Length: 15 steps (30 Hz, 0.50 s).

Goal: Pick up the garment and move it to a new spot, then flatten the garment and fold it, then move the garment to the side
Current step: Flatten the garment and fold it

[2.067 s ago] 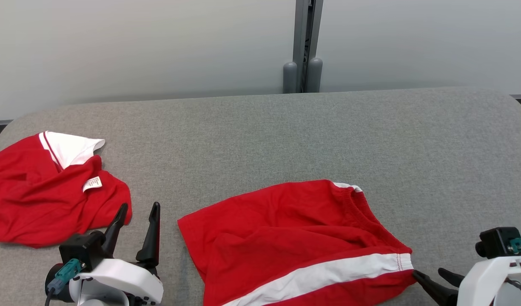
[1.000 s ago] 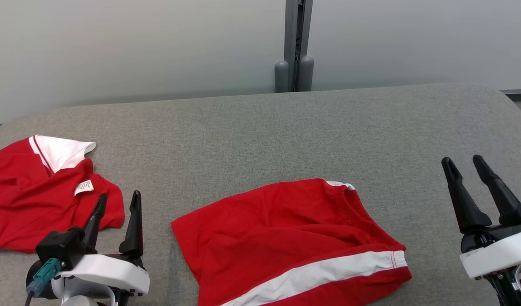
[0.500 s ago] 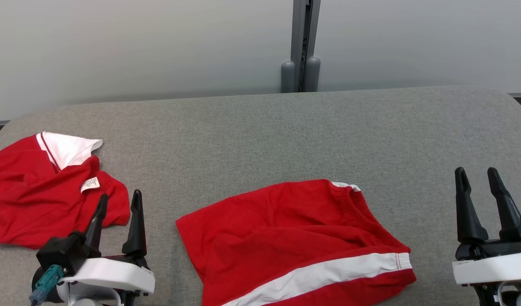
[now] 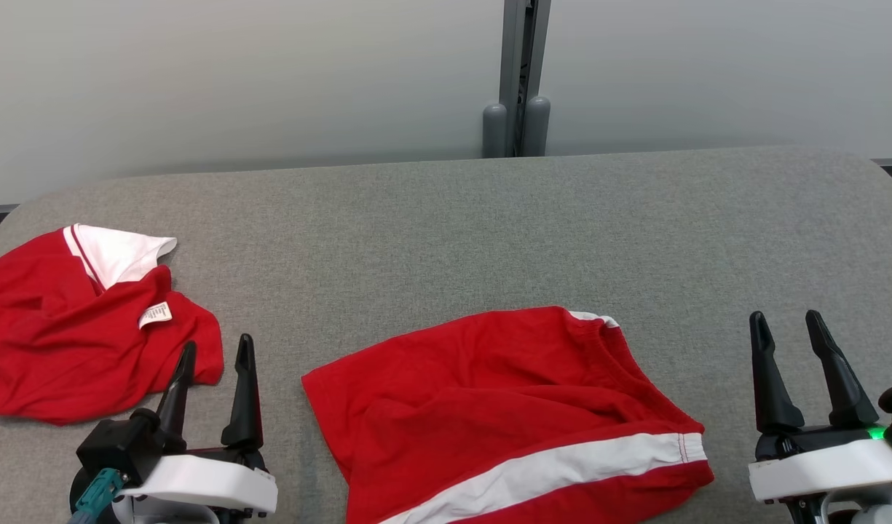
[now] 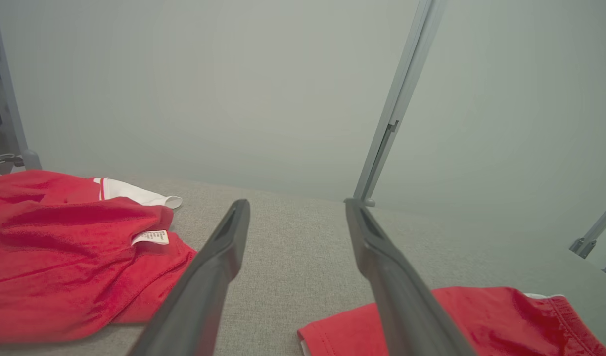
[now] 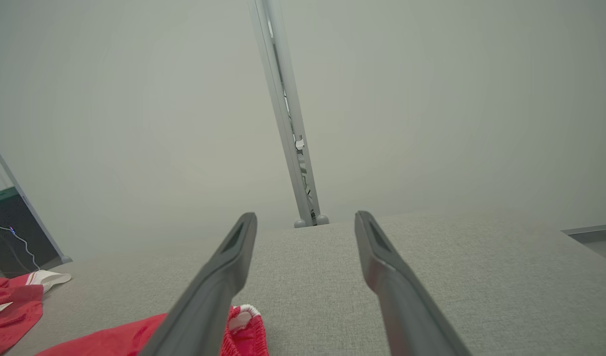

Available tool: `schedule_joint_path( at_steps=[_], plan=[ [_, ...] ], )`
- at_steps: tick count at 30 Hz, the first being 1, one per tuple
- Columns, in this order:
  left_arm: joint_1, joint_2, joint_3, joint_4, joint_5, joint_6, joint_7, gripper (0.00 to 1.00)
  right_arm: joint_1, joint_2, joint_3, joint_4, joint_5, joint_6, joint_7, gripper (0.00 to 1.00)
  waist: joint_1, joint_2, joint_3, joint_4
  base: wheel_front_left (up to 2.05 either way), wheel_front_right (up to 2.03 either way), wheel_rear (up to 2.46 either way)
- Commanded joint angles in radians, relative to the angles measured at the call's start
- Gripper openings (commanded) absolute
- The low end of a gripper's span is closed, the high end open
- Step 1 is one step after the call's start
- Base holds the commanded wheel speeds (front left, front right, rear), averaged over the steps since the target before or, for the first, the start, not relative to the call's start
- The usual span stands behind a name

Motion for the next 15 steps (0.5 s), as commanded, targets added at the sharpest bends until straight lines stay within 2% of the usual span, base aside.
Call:
schedule_joint_path(
  at_steps=[1,9,15],
  plan=[
    [-0.001,-0.003,0.010,0.012,0.018,-0.015,-0.002,1.00,-0.009,-0.003,0.003,-0.003,-0.004,0.002,-0.010,1.00,0.0000,-0.0001,0.000,0.001,0.00,0.00,0.00],
    [-0.007,-0.023,0.031,0.045,0.042,-0.046,-0.002,1.00,-0.005,-0.004,0.011,-0.005,-0.016,0.002,-0.010,1.00,0.0000,-0.0001,-0.007,0.002,0.00,0.00,0.00],
    [0.013,-0.029,0.024,0.079,0.051,-0.066,-0.002,1.00,0.021,-0.036,0.047,0.034,0.006,0.002,-0.001,1.00,0.0000,-0.0001,-0.021,-0.001,0.00,0.00,0.00]
  ],
)
